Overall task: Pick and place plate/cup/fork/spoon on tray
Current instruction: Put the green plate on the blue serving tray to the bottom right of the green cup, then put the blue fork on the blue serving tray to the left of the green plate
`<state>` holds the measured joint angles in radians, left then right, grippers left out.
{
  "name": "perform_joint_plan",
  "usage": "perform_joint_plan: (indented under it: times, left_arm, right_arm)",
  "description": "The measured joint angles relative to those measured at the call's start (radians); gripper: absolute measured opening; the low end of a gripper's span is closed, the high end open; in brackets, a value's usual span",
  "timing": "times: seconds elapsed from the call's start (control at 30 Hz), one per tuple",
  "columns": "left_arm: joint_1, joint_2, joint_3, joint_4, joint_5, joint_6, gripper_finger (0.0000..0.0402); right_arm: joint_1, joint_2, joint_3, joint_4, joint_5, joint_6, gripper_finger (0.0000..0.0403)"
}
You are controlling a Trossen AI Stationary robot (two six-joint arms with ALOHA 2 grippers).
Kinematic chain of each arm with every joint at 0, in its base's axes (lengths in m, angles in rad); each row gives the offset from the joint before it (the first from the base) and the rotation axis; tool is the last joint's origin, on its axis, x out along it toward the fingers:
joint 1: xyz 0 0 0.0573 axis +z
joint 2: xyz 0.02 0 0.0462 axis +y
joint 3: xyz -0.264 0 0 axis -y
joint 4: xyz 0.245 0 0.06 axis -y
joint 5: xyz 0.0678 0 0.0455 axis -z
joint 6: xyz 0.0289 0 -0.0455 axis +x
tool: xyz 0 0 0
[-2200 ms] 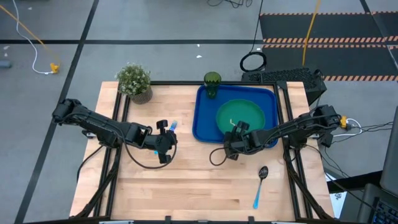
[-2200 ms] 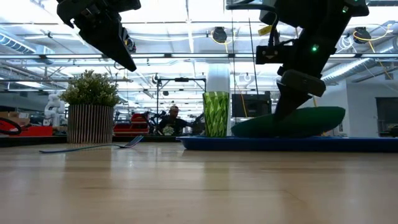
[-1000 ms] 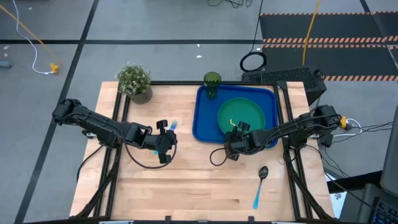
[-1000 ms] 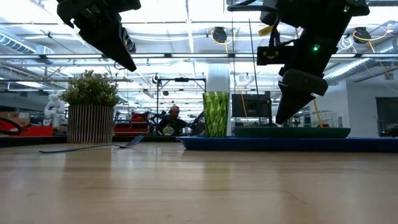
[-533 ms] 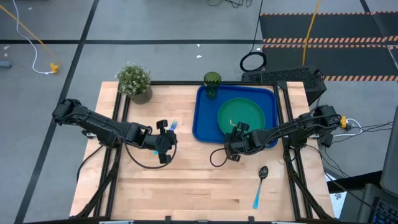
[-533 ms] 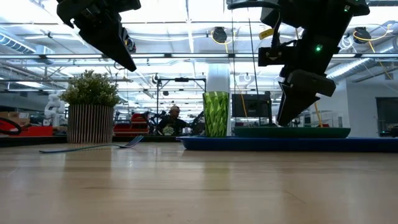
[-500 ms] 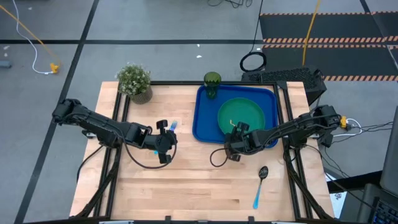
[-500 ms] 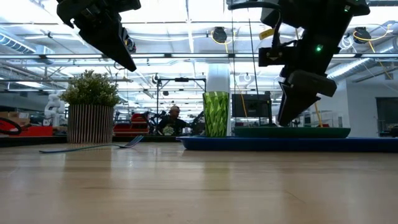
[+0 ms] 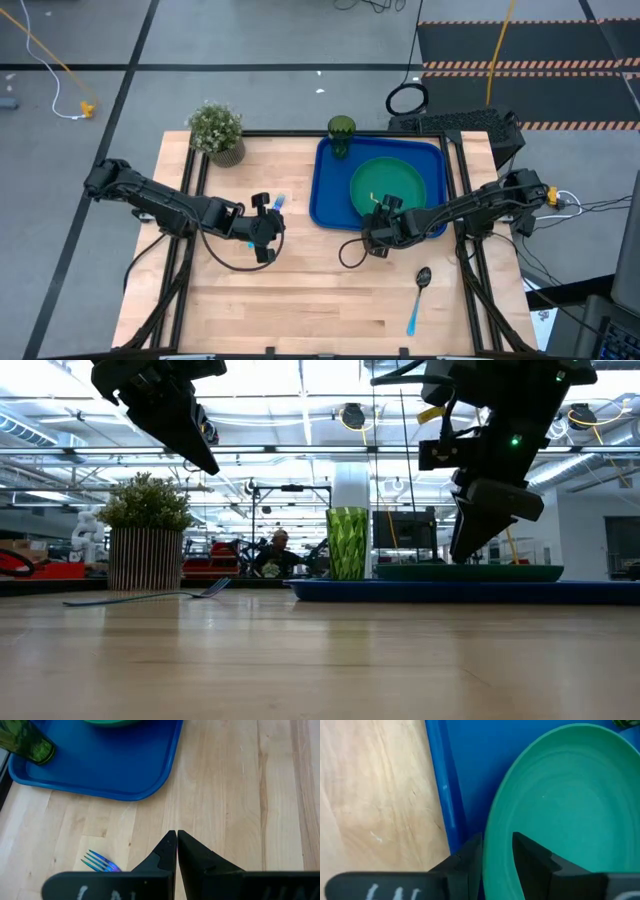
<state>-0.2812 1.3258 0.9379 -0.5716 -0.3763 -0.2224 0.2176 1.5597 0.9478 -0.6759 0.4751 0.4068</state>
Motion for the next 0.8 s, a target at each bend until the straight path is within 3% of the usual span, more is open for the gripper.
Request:
perform_joint_plan:
  times: [0.43,0.6,0.8]
  left_arm:
    - [0.000,0.000,0.000,0.000,0.005,-0.025,0.0019]
    - [0.000,0.000,0.000,0.000,0.005,-0.025,0.0019]
    - [0.000,0.000,0.000,0.000,0.005,-0.026,0.0019]
  right_arm:
    - [-0.002,0.000,-0.092,0.021,0.002,0.000,0.0098]
    - [-0.002,0.000,-0.092,0.021,0.074,-0.008,0.0098]
    - [-0.002,0.000,-0.092,0.052,0.077,-0.026,0.0098]
